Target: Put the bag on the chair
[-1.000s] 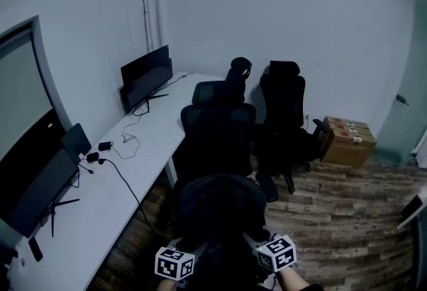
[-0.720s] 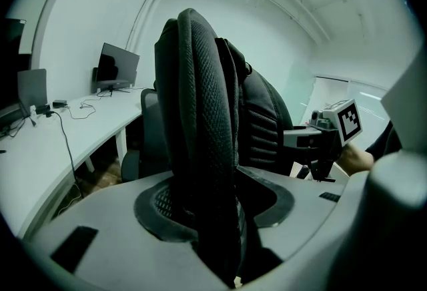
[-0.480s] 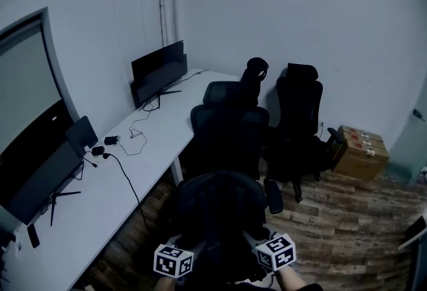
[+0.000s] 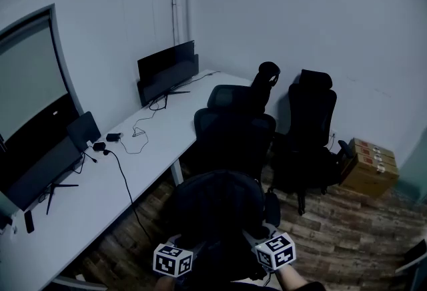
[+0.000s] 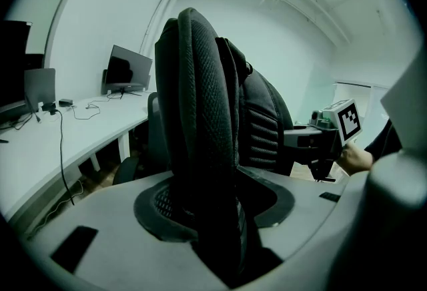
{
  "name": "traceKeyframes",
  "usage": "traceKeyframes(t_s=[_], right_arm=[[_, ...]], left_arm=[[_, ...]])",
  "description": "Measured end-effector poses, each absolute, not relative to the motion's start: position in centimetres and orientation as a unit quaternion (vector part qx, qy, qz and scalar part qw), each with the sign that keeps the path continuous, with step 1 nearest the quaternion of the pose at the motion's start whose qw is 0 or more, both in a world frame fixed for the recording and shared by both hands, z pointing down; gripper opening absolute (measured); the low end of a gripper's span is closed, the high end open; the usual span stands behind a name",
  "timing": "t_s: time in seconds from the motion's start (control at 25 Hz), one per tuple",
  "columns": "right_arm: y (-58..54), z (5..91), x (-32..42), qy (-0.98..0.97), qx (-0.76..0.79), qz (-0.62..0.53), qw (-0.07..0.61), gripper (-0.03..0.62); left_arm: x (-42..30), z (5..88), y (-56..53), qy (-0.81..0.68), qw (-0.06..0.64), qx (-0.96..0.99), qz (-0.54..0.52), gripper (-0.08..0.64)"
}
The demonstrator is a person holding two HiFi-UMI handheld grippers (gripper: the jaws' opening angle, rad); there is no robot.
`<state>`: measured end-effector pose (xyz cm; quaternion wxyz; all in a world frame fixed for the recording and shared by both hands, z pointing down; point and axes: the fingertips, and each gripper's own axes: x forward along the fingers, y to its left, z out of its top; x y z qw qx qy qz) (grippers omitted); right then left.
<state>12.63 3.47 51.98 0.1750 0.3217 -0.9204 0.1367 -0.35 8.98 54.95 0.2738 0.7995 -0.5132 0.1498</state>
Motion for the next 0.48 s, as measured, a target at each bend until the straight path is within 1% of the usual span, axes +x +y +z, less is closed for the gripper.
traceKeyframes(t_s=[0.24,0.48], right_arm=[[0.7,52.4,13.5,-0.925,0.307,0.136,0.179,0.109],[-1.9,53.0,12.4,-0.919,0.320,0.142,0.179,0.109]], left_arm=[[0.7,55.3,6.6,-0.524,0.280,0.791,0.147,0.212],[-0.5,55.9,3.7,-0.516,0.279,0.796,0.152,0.213]])
